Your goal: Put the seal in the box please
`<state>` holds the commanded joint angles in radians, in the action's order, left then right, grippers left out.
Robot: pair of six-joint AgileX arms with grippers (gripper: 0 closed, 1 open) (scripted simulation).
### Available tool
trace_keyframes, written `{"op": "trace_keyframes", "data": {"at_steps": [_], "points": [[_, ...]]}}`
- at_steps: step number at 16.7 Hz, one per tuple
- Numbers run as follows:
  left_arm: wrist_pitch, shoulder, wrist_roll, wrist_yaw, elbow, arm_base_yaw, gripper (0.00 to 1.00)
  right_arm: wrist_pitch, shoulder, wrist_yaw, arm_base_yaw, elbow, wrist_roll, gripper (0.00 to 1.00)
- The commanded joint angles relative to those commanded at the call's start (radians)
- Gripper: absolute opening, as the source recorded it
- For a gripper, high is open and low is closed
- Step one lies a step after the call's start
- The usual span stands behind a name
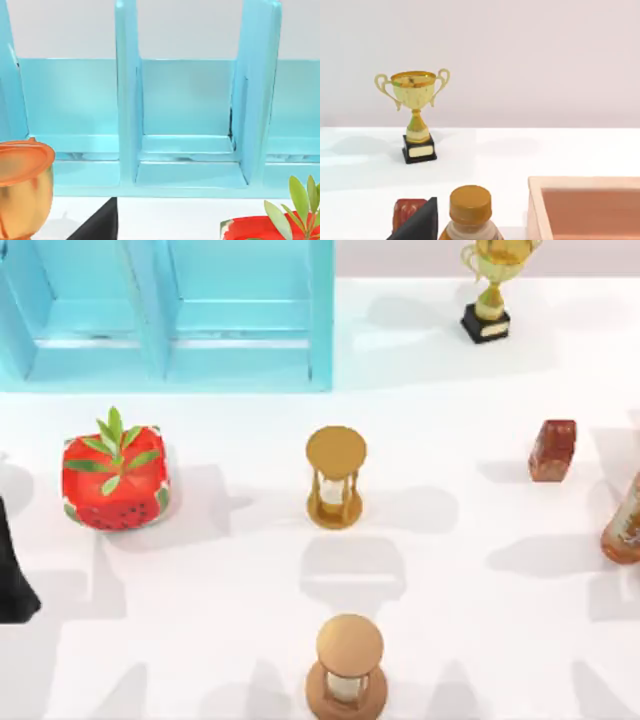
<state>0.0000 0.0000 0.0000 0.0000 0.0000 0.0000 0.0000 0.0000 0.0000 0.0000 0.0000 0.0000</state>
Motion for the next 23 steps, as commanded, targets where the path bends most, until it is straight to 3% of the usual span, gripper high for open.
{"op": "trace_keyframes", "data": {"at_steps": [4, 8, 23], "points": [[0.000, 0.000, 0.000, 0.000, 0.000, 0.000, 1.00, -0.024, 0.030, -0.001, 0.004, 0.030, 0.003, 1.00], [0.000, 0.000, 0.000, 0.000, 0.000, 0.000, 1.00, -0.155, 0.213, -0.003, 0.025, 0.215, 0.021, 1.00], [0.000, 0.000, 0.000, 0.000, 0.000, 0.000, 1.00, -1.058, 1.701, 0.004, 0.149, 1.548, 0.158, 1.00]]}}
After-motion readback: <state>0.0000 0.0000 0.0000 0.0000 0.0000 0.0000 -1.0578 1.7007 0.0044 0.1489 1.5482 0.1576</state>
